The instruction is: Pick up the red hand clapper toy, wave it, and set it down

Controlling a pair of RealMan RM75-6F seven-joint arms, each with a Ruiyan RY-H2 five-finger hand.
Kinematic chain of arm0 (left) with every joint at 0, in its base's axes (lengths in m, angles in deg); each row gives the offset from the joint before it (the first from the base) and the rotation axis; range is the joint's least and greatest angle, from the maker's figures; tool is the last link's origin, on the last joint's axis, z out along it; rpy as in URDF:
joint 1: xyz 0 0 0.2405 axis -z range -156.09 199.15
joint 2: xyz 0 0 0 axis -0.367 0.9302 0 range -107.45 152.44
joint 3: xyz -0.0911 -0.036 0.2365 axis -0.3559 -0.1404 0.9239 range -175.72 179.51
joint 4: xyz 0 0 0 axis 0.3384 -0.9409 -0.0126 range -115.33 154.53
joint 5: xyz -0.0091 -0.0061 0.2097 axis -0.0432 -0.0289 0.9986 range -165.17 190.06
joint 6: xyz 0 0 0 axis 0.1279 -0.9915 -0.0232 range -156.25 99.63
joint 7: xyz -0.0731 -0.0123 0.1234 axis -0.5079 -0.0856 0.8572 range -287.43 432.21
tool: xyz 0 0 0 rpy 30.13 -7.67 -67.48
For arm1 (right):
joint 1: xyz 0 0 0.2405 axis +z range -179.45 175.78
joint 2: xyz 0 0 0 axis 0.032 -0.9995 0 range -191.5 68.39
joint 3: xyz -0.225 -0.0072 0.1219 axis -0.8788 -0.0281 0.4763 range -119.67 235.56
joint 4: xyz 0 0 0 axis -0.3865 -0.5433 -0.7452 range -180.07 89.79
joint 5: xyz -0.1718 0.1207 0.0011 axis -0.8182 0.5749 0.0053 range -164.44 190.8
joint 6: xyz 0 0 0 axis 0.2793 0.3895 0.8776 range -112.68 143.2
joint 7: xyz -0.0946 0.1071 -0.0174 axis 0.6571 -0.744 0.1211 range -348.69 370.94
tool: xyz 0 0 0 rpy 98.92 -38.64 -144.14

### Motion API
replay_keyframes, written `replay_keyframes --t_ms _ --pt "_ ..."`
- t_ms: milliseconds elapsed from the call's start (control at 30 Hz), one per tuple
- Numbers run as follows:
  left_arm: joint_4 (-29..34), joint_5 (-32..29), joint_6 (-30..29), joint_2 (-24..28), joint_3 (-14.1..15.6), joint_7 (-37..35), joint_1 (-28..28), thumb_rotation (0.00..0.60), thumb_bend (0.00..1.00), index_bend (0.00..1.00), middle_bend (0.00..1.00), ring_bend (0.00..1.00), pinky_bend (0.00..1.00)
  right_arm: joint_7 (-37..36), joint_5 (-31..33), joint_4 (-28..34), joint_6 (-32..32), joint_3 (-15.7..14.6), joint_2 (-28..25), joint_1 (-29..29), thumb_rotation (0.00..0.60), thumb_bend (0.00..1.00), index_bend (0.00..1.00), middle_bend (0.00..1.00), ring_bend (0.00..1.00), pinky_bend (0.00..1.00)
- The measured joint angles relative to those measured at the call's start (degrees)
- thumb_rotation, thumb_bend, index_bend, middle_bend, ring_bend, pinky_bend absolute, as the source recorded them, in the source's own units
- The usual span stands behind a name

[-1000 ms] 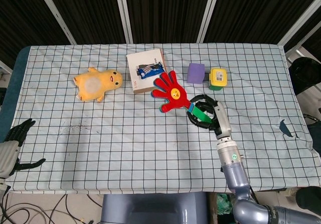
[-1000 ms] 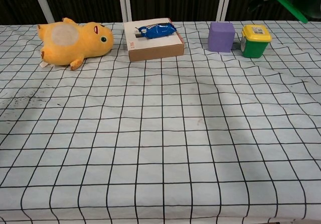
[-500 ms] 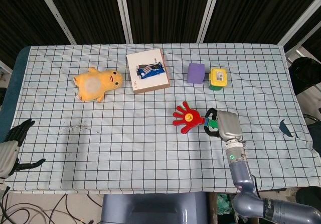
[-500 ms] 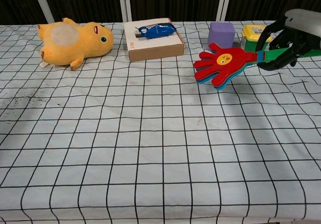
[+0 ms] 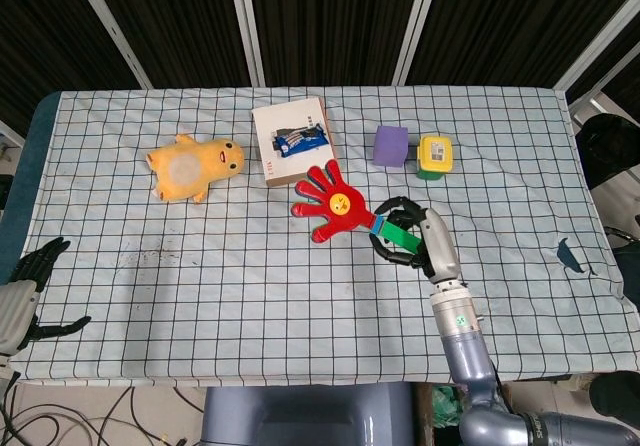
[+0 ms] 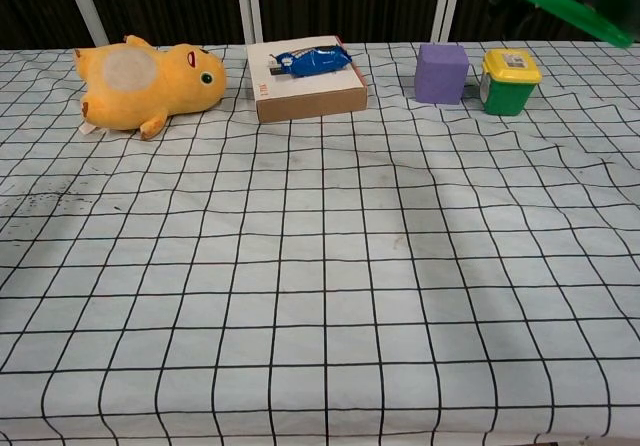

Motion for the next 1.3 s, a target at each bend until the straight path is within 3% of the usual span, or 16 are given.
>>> replay_keyframes --t_ms 100,233,367,700,1033,1167,1300 --pt "0.0 0.0 0.2 0.0 0.0 0.0 0.0 0.600 0.00 0.00 0.00 0.00 0.00 -6.0 -3.4 1.9 0.3 0.5 0.1 -1.2 0.600 0.70 0.89 0.69 0.56 0.59" --pt "0.0 0.0 0.1 0.0 0.0 -0.1 0.0 0.600 0.00 0.00 0.00 0.00 0.00 -5.6 -5.6 1.3 0.3 -0.4 0.1 -1.9 0.600 0.70 0.89 0.69 0.56 0.59" --pt "0.0 -0.2 0.1 0.0 -0.1 -0.1 0.0 0.600 0.00 0.00 0.00 0.00 0.00 1.0 -6.3 -1.6 -0.7 -2.4 -0.5 -1.5 0.600 0.70 0.89 0.69 0.56 0.59" --pt "0.0 -0.3 0.3 0.0 0.0 0.2 0.1 0.600 0.00 0.00 0.00 0.00 0.00 28.7 -2.1 -12.6 -3.7 -9.9 -1.1 1.5 0.600 0.70 0.89 0.69 0.56 0.59" --pt "0.1 -0.3 0.4 0.1 0.0 0.0 0.1 0.600 0.00 0.00 0.00 0.00 0.00 29.3 3.0 -19.4 -6.7 -11.7 2.6 2.8 0.600 0.69 0.89 0.68 0.56 0.59" --pt "0.1 -0.3 0.4 0.2 0.0 -0.2 0.1 0.600 0.00 0.00 0.00 0.00 0.00 29.0 3.4 -21.5 -7.5 -11.8 3.7 3.2 0.600 0.62 0.87 0.61 0.50 0.51" --pt "0.1 -0.4 0.4 0.2 -0.1 -0.1 0.1 0.600 0.00 0.00 0.00 0.00 0.00 29.7 3.8 -23.7 -8.1 -12.1 4.5 3.6 0.600 0.49 0.73 0.48 0.36 0.33"
